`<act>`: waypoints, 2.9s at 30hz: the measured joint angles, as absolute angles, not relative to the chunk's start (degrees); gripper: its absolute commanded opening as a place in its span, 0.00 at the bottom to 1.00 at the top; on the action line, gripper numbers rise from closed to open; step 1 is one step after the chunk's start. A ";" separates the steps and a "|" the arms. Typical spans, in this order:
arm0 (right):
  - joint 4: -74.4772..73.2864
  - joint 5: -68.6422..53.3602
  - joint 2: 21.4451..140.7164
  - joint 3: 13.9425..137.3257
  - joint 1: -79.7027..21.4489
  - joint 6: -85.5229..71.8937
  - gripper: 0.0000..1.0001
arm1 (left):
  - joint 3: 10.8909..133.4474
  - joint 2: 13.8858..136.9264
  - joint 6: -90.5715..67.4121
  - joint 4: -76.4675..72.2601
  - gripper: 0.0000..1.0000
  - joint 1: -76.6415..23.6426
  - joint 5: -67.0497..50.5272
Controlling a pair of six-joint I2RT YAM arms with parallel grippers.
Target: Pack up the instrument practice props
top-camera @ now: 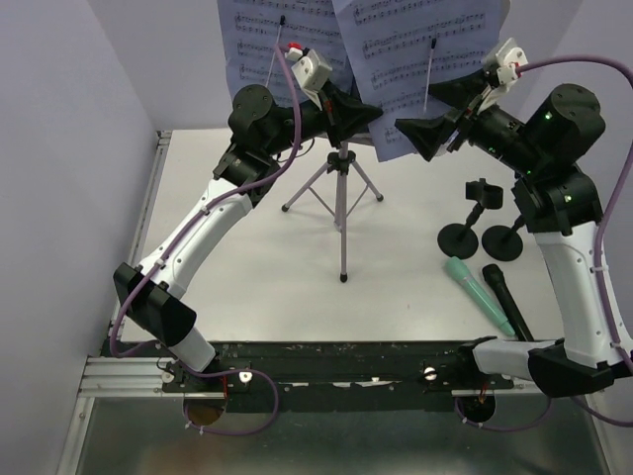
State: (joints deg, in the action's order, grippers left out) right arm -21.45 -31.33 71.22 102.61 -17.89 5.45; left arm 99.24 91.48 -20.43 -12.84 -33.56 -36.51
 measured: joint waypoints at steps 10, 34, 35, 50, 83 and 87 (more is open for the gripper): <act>-17.54 -39.27 72.38 100.64 -17.87 2.85 0.93 | 100.62 91.57 -19.90 -13.21 0.00 -33.56 -37.95; -16.88 -35.44 65.17 95.46 -17.06 9.78 0.99 | 115.77 78.39 7.40 7.94 0.00 -22.39 -37.89; -17.26 -35.40 64.86 95.24 -17.06 10.55 0.99 | 115.81 76.03 10.57 10.11 0.00 -22.39 -37.06; -24.34 -36.67 59.22 87.81 -17.06 24.62 0.99 | 104.47 53.41 44.31 42.06 0.00 -21.47 -15.29; -23.49 -34.87 58.50 83.29 -17.06 25.98 0.99 | 78.83 71.72 18.13 63.33 0.00 -8.99 -14.39; -23.49 -34.72 58.43 83.31 -17.06 25.93 0.99 | 79.00 79.81 17.52 64.69 0.00 0.47 -16.08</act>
State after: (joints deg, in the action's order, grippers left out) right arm -23.49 -34.72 58.43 83.31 -17.06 25.93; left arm 79.00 79.81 17.52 64.69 0.47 -16.08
